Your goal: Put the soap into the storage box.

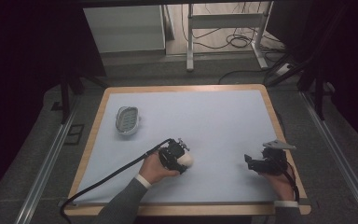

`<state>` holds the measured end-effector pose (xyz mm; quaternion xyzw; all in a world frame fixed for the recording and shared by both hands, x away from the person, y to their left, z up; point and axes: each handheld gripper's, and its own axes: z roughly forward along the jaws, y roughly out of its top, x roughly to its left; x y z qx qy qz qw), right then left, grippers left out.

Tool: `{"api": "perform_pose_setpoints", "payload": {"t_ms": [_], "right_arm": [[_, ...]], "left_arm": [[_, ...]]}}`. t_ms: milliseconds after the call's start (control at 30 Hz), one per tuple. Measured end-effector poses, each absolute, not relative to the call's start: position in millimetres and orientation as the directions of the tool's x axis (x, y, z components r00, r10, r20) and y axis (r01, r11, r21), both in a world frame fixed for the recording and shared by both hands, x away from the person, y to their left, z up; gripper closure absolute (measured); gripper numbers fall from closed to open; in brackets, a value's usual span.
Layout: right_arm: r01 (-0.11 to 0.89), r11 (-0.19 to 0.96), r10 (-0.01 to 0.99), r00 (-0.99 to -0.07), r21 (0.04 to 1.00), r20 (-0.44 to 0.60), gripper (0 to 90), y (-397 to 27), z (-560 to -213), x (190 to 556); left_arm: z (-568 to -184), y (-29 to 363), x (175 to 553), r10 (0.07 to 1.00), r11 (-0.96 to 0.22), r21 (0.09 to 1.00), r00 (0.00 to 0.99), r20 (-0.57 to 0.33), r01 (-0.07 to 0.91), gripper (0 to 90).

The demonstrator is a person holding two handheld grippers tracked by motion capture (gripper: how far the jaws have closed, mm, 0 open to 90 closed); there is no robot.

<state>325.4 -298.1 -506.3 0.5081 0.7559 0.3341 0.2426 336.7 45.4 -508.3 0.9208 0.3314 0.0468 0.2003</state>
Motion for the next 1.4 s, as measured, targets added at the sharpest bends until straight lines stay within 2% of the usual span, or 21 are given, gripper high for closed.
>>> {"api": "perform_pose_setpoints", "payload": {"t_ms": [100, 267, 900, 1133, 1400], "right_arm": [[0.608, 0.261, 0.931, -0.364, 0.750, -0.029, 9.9, -298.5, -506.4, 325.5], [0.608, 0.259, 0.931, -0.363, 0.750, -0.028, 9.9, -298.8, -506.6, 325.7], [0.606, 0.249, 0.936, -0.350, 0.756, -0.027, 9.8, -302.4, -505.5, 325.6], [0.610, 0.242, 0.939, -0.344, 0.755, -0.023, 9.9, -303.7, -505.8, 325.6], [0.607, 0.236, 0.940, -0.340, 0.759, -0.020, 9.8, -305.8, -504.5, 324.5]], "left_arm": [[-508.9, 44.5, 336.0, 0.627, -0.699, 0.401, 0.777, -0.052, 0.592, 44.4], [-508.5, 45.0, 335.2, 0.625, -0.704, 0.407, 0.780, -0.034, 0.582, 49.3], [-489.1, 62.0, 341.5, 0.617, -0.701, 0.427, 0.786, -0.040, 0.571, 49.7], [-476.4, 72.4, 344.7, 0.657, -0.652, 0.473, 0.753, -0.037, 0.593, 49.7], [-463.7, 83.8, 347.5, 0.672, -0.640, 0.482, 0.740, -0.027, 0.599, 49.7]]}}
